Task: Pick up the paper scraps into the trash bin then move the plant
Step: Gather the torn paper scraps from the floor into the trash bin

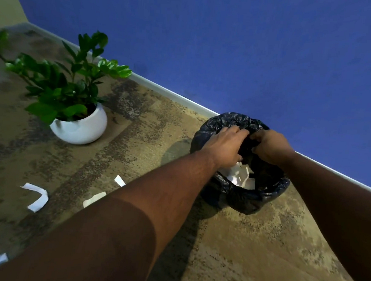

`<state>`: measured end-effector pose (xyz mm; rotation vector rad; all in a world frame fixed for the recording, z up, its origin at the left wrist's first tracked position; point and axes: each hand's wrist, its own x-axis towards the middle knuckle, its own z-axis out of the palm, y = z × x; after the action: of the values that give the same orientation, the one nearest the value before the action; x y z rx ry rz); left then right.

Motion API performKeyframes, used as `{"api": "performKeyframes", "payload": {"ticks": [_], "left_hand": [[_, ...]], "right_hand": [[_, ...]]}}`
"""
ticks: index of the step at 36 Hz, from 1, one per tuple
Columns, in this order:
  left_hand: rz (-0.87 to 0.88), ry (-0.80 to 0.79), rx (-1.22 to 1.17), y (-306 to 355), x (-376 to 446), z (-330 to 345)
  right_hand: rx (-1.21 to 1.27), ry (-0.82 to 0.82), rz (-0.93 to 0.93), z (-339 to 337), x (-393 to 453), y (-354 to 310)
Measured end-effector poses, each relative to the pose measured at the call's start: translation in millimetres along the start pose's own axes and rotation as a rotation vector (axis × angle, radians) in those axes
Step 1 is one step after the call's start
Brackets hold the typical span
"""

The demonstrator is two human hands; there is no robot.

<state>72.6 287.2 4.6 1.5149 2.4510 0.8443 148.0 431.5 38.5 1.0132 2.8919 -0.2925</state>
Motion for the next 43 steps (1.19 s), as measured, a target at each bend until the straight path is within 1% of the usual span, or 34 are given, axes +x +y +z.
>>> {"api": "performKeyframes", "payload": {"ticks": [6, 12, 16, 21, 25, 29, 34, 39, 43], "left_hand": [[-0.054, 0.028, 0.08, -21.8, -13.0, -22.1], [-0.129, 0.05, 0.109, -64.0, -42.5, -57.4], [-0.183, 0.042, 0.18, -103.3, -72.0, -82.5], [-0.289, -0.005, 0.251, -155.5, -117.7, -116.1], [-0.366, -0.001, 0.281, -195.6, -162.7, -140.4], [-0.475, 0.03, 0.269, -229.0, -206.7, -154.6], [-0.561, 0.077, 0.227, -263.0, -264.0, -163.2], [-0.688, 0.066, 0.119, -291.6, -325.3, -167.3], [-0.816, 0.1, 0.058, -308.6, -376.3, -169.9]], "right_hand": [[0.014, 0.037, -0.041, 1.1, 2.7, -30.6], [-0.032, 0.064, -0.195, 5.8, 3.6, -87.7], [-0.001, 0.015, -0.252, 17.8, 4.5, -133.3], [-0.109, -0.019, -0.358, 37.7, -2.5, -195.8], [-0.153, -0.055, -0.474, 57.1, -14.8, -251.3], [-0.159, -0.066, -0.549, 78.0, -28.0, -306.1], [-0.162, -0.083, -0.675, 101.9, -48.0, -369.4], [-0.099, -0.198, -0.755, 139.3, -74.4, -423.9], [-0.079, -0.267, -0.788, 177.7, -103.7, -457.5]]}}
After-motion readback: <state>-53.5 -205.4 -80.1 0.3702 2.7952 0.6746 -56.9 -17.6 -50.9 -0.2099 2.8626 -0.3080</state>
